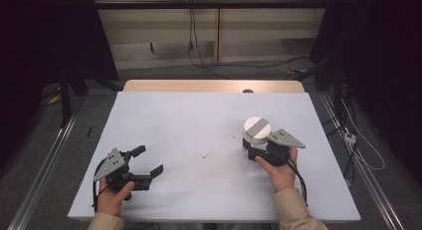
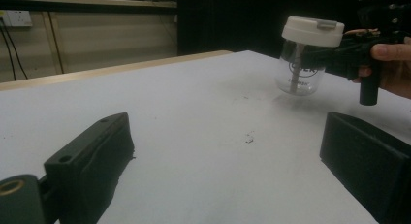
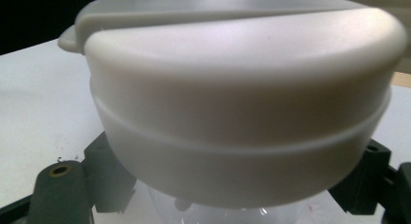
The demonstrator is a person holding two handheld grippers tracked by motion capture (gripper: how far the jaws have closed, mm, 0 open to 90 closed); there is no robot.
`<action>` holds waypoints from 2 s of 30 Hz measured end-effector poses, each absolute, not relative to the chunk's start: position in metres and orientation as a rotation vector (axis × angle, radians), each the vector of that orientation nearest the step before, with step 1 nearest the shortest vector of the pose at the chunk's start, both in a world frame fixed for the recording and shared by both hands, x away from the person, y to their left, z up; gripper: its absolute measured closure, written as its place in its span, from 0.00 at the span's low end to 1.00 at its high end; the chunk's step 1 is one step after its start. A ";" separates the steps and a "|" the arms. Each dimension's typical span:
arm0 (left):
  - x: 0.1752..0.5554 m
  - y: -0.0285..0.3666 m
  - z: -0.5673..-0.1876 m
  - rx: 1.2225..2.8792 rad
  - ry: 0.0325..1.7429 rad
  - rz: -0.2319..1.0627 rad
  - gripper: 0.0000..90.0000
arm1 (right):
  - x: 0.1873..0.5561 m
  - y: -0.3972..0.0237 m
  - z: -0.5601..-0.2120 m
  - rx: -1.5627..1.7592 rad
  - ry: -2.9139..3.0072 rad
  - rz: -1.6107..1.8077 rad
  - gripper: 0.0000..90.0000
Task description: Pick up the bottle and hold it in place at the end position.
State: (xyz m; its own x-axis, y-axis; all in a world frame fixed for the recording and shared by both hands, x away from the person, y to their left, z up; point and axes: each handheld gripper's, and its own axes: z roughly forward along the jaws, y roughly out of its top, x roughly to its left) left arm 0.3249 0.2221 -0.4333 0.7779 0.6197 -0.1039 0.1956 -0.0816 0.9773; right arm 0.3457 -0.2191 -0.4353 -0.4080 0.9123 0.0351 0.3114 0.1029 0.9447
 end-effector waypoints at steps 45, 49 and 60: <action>0.323 0.220 -0.436 1.639 0.660 0.374 0.05 | 0.391 -0.146 -0.439 1.132 1.882 1.344 0.21; 0.323 0.220 -0.436 1.638 0.660 0.373 0.05 | 0.393 -0.143 -0.440 1.128 1.884 1.347 0.21; 0.323 0.220 -0.436 1.643 0.662 0.375 0.05 | 0.399 -0.136 -0.447 1.129 1.890 1.356 0.21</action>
